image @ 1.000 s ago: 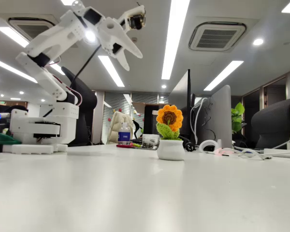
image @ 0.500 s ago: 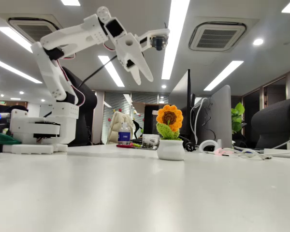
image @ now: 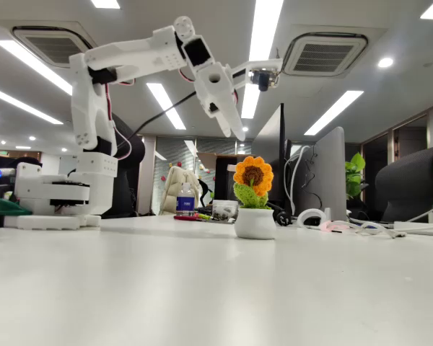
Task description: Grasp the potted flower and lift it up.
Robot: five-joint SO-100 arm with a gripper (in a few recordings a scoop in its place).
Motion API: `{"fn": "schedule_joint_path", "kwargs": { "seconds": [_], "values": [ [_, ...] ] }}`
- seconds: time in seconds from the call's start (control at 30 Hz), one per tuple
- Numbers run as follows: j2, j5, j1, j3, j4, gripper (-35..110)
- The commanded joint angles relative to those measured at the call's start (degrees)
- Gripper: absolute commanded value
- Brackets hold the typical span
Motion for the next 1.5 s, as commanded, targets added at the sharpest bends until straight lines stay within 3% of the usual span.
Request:
{"fn": "schedule_joint_path", "kwargs": {
  "seconds": [0.0,1.47],
  "values": [
    [-1.41,0.0,1.23,-3.69,0.97,67],
    [-17.14,3.78,-3.34,-8.35,-4.57,67]
  ]
}}
